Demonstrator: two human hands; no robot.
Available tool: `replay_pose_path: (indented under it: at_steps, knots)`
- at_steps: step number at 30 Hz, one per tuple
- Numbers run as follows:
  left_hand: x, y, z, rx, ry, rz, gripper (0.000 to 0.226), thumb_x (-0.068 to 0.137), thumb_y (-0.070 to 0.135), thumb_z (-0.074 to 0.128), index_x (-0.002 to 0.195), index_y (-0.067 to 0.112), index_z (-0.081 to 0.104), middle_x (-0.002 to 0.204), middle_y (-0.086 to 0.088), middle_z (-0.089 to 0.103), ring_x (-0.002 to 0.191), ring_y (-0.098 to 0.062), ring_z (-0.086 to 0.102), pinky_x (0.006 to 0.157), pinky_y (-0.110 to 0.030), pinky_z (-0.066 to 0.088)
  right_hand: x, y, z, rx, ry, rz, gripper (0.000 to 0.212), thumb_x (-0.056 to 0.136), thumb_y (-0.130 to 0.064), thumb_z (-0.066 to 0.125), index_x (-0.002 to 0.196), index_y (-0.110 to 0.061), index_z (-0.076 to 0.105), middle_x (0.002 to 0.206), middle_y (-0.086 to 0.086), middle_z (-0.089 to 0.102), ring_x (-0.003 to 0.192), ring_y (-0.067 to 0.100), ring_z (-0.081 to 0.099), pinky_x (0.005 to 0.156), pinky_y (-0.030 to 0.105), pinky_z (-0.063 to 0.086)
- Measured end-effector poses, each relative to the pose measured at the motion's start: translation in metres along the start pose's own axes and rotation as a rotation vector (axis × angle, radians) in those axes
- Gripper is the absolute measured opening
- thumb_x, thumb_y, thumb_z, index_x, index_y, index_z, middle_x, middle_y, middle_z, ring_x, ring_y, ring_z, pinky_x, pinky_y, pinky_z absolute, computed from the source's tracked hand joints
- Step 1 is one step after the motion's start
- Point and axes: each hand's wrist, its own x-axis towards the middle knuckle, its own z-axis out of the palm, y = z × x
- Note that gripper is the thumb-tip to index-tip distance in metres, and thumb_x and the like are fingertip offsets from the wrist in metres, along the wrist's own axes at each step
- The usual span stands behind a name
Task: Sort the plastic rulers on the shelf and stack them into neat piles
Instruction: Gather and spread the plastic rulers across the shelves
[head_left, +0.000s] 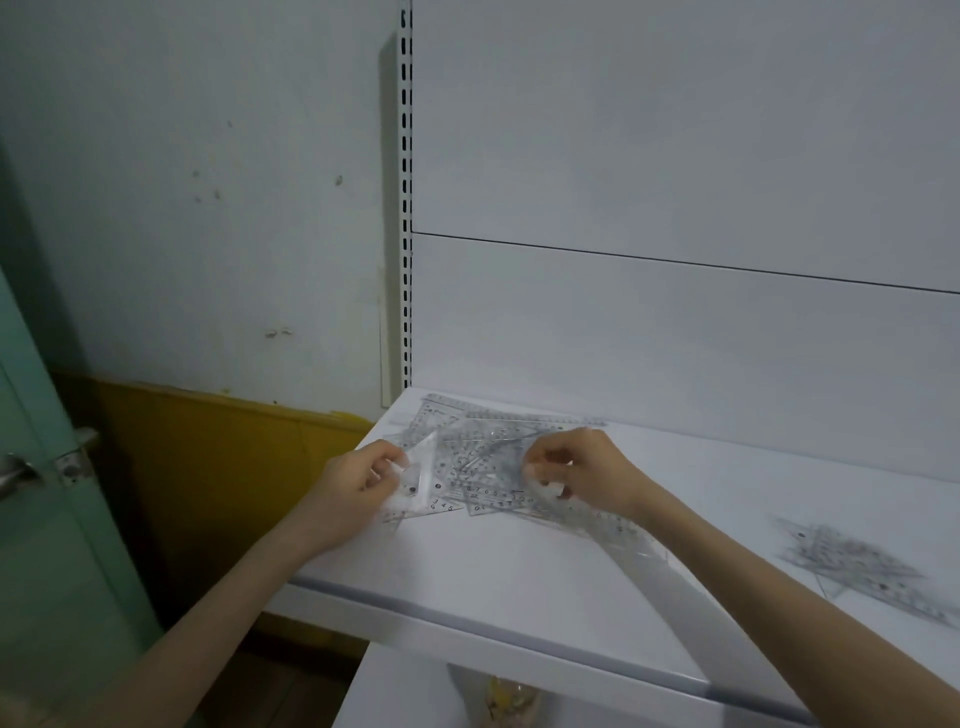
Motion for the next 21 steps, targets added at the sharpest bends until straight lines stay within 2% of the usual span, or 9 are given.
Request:
replay_pose_path:
  at_steps: [2,4,6,10,12,13,15,18,21]
  knots:
    - [0.001,0.009,-0.001,-0.076,0.002,0.010,0.013,0.095,0.007,0.049,0.093,0.017,0.058,0.080,-0.005,0.057,0.063,-0.013,0.049,0.052,-0.024,0.038,-0.005,-0.007,-0.012,0.213,0.016,0.076,0.012,0.089,-0.019,0.066,0.083,-0.008,0.067,0.068,0.008,0.067,0.065,0.023,0.066,0.050,0.030,0.051]
    - [0.003,0.021,0.001,-0.163,-0.016,-0.018,0.015,0.094,0.003,0.047,0.090,0.015,0.055,0.078,-0.011,0.063,0.061,-0.016,0.048,0.047,-0.026,0.036,-0.013,-0.014,-0.025,0.360,0.022,0.141,0.017,0.090,-0.024,0.066,0.088,-0.007,0.066,0.070,0.014,0.066,0.062,0.029,0.066,0.048,0.026,0.047]
    - [0.005,0.033,0.008,-0.194,-0.061,-0.032,0.016,0.095,0.003,0.044,0.091,0.015,0.053,0.076,-0.009,0.067,0.058,-0.016,0.047,0.047,-0.024,0.036,-0.023,-0.016,-0.036,0.409,0.029,0.169,0.018,0.092,-0.023,0.063,0.096,-0.006,0.066,0.072,0.014,0.067,0.062,0.030,0.065,0.048,0.026,0.047]
    - [0.010,0.057,0.032,-0.180,-0.128,0.043,0.019,0.095,0.007,0.044,0.097,0.022,0.057,0.069,-0.003,0.066,0.057,-0.013,0.050,0.055,-0.026,0.041,-0.049,-0.007,-0.055,0.516,-0.009,0.198,0.022,0.097,-0.006,0.049,0.115,-0.004,0.061,0.085,0.011,0.070,0.070,0.021,0.066,0.056,0.026,0.049]
    - [0.014,0.070,0.048,-0.189,-0.170,0.105,0.013,0.094,0.015,0.052,0.099,0.026,0.058,0.069,-0.001,0.065,0.062,-0.010,0.055,0.062,-0.030,0.044,-0.066,-0.001,-0.067,0.569,0.008,0.217,0.027,0.096,-0.002,0.048,0.120,-0.005,0.059,0.090,0.011,0.071,0.072,0.020,0.064,0.064,0.025,0.050]
    - [0.016,0.077,0.058,-0.209,-0.204,0.130,0.011,0.091,0.021,0.059,0.099,0.027,0.059,0.070,0.000,0.064,0.063,-0.009,0.056,0.063,-0.030,0.044,-0.076,0.002,-0.074,0.578,0.029,0.227,0.028,0.095,-0.003,0.049,0.121,-0.007,0.060,0.092,0.010,0.071,0.073,0.019,0.063,0.067,0.026,0.050]
    - [0.019,0.094,0.079,-0.233,-0.271,0.166,0.029,0.076,0.034,0.075,0.100,0.030,0.059,0.069,0.003,0.061,0.061,-0.009,0.053,0.063,-0.028,0.043,-0.099,0.011,-0.087,0.553,0.087,0.267,0.029,0.095,-0.007,0.051,0.122,-0.015,0.062,0.091,0.006,0.070,0.073,0.016,0.062,0.067,0.028,0.049]
    - [0.023,0.124,0.120,-0.219,-0.338,0.235,0.052,0.056,0.050,0.078,0.099,0.031,0.058,0.063,0.010,0.055,0.056,-0.006,0.045,0.059,-0.023,0.040,-0.142,0.028,-0.108,0.415,0.170,0.382,0.032,0.095,-0.013,0.053,0.120,-0.028,0.065,0.081,0.002,0.067,0.071,0.013,0.063,0.059,0.025,0.048]
    - [0.022,0.161,0.168,-0.209,-0.375,0.325,0.040,0.069,0.034,0.080,0.102,0.027,0.059,0.060,0.010,0.053,0.052,-0.002,0.043,0.056,-0.015,0.038,-0.192,0.049,-0.132,0.297,0.240,0.487,0.029,0.093,-0.013,0.055,0.115,-0.028,0.065,0.075,-0.001,0.067,0.067,0.011,0.062,0.053,0.021,0.044]
